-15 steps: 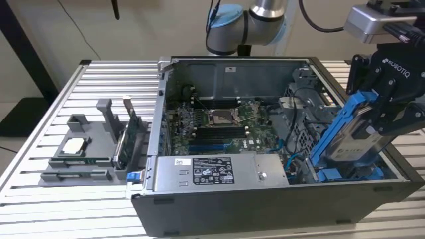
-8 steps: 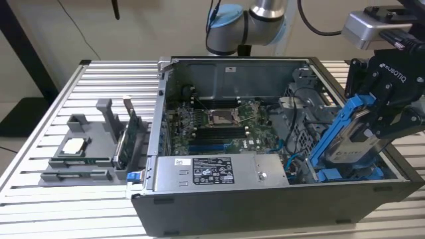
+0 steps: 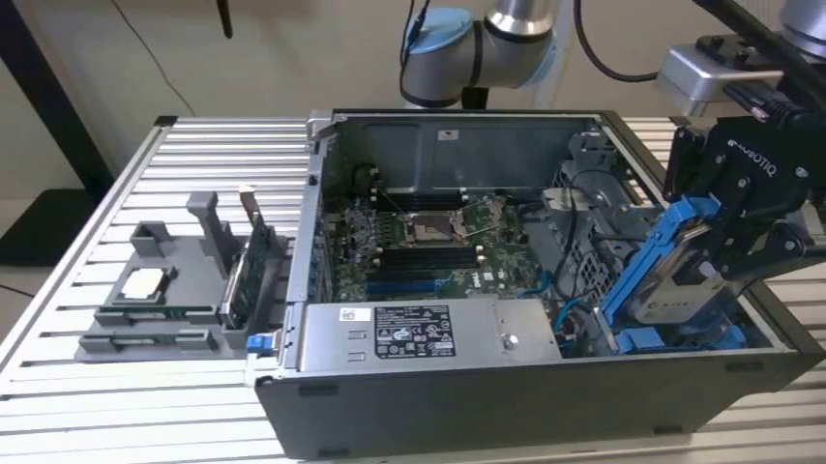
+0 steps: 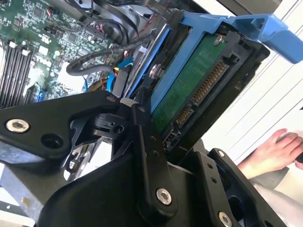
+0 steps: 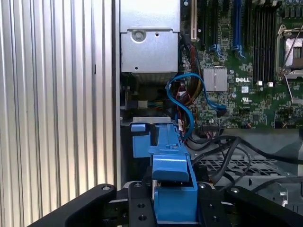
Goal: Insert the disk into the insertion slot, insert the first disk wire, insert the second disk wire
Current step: 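Insert the disk into the insertion slot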
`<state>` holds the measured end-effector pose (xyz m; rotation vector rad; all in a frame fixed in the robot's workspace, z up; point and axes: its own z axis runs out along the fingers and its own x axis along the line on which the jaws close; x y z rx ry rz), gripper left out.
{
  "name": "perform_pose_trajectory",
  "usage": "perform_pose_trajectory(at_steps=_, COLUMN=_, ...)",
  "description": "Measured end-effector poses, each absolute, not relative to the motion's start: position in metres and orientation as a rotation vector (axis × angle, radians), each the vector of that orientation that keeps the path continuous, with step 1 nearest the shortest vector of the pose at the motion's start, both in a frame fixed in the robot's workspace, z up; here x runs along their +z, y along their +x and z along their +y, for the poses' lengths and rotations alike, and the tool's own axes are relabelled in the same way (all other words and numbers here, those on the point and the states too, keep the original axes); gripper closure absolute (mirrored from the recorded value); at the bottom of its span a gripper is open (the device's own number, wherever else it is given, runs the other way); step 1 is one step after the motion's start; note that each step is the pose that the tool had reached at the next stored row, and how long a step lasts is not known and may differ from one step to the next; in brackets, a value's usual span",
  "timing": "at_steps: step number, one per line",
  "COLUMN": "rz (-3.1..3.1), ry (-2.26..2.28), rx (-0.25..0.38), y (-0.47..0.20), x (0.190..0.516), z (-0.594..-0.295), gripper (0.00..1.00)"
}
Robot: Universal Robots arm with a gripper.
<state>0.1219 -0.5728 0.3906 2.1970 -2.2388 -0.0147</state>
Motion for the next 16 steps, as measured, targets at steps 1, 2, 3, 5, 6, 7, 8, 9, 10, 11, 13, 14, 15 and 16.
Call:
perform_pose_trajectory(at_steps=1, rz=-2.239, ry=2.197, rx=-0.015, y=0.122, x=0.388, z=-0.573, gripper=0.67)
perform_pose_trajectory(at_steps=2, rz=-2.239, ry=2.197, rx=-0.015, y=0.122, x=0.386, z=-0.573, gripper=0.67)
perform_pose_trajectory(at_steps=3, rz=-2.239, ry=2.197, rx=-0.015, y=0.122, x=0.384, z=-0.573, gripper=0.67)
perform_pose_trajectory(at_steps=5, rz=-2.239, ry=2.197, rx=-0.015, y=0.122, x=0.38, z=-0.573, gripper=0.67)
perform_pose_trajectory(at_steps=6, rz=-2.239, ry=2.197, rx=-0.015, y=0.122, x=0.379, z=-0.573, gripper=0.67)
perform_pose_trajectory(at_steps=7, rz=-2.239, ry=2.197, rx=-0.015, y=0.122, x=0.377, z=-0.573, gripper=0.67)
perform_pose_trajectory(at_steps=8, rz=-2.239, ry=2.197, rx=-0.015, y=0.122, x=0.376, z=-0.573, gripper=0.67)
perform_pose_trajectory(at_steps=9, rz=-2.239, ry=2.197, rx=-0.015, y=0.122, x=0.375, z=-0.573, gripper=0.67)
perform_pose_trajectory(at_steps=10, rz=-2.239, ry=2.197, rx=-0.015, y=0.122, x=0.375, z=-0.573, gripper=0.67)
perform_pose_trajectory(at_steps=11, rz=-2.239, ry=2.197, rx=-0.015, y=0.122, x=0.375, z=-0.573, gripper=0.67)
perform_pose_trajectory(at_steps=13, rz=-2.239, ry=2.197, rx=-0.014, y=0.122, x=0.375, z=-0.573, gripper=0.67)
perform_pose_trajectory(at_steps=14, rz=-2.239, ry=2.197, rx=-0.015, y=0.122, x=0.375, z=-0.573, gripper=0.67)
perform_pose_trajectory(at_steps=15, rz=-2.239, ry=2.197, rx=-0.015, y=0.122, x=0.375, z=-0.573, gripper=0.67)
perform_pose_trajectory(at_steps=16, rz=-2.239, ry=2.197, rx=-0.015, y=0.122, x=0.375, z=-0.573, gripper=0.67)
